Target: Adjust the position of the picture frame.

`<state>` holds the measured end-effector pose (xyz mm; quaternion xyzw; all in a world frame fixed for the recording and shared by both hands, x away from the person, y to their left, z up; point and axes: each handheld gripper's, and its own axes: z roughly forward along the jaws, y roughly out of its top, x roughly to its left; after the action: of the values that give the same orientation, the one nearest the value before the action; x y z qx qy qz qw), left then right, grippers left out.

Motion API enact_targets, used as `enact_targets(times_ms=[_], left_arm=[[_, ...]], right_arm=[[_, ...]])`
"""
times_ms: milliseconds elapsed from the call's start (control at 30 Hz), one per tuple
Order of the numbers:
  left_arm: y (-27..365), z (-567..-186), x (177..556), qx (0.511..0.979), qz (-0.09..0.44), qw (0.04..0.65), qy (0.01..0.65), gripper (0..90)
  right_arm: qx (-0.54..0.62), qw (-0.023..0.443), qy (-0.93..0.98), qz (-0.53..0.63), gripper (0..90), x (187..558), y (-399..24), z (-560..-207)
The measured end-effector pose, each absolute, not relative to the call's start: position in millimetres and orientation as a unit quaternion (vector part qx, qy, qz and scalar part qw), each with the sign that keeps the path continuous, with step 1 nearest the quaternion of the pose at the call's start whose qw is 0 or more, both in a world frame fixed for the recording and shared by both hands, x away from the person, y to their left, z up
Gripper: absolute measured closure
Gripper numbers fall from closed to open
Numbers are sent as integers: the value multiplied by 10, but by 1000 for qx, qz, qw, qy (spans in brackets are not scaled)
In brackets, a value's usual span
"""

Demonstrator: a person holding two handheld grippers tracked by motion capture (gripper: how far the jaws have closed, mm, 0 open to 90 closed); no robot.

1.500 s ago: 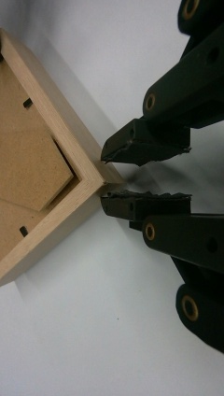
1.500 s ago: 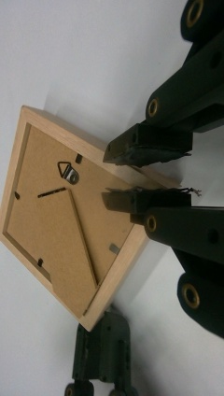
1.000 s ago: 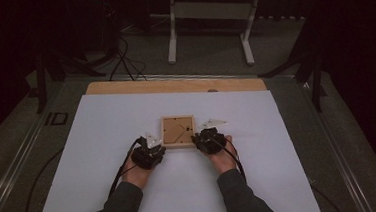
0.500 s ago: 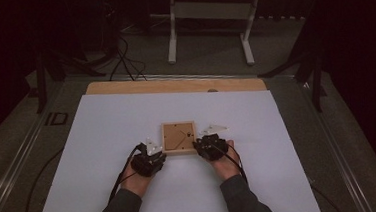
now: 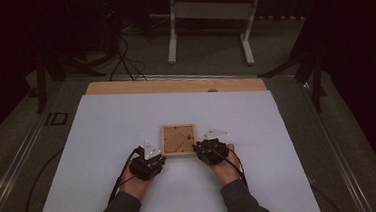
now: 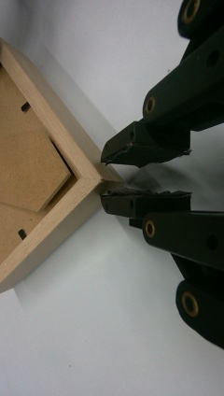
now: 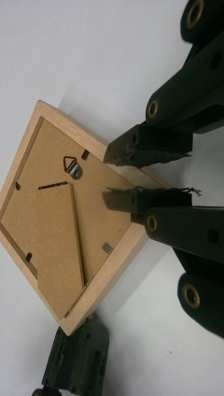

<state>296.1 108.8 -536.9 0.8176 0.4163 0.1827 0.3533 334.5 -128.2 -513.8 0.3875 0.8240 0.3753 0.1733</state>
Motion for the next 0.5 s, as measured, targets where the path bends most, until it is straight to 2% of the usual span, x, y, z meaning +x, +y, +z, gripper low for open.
enact_targets(times_ms=[133,500], left_arm=[[1082,-5371,2954,817,183,354,417,731],[1086,-5382,2954,821,183,351,411,664]], right_arm=[[383,180,822,381,756,3330,-1285,-5153],[377,193,820,386,652,3339,-1353,-5132]])
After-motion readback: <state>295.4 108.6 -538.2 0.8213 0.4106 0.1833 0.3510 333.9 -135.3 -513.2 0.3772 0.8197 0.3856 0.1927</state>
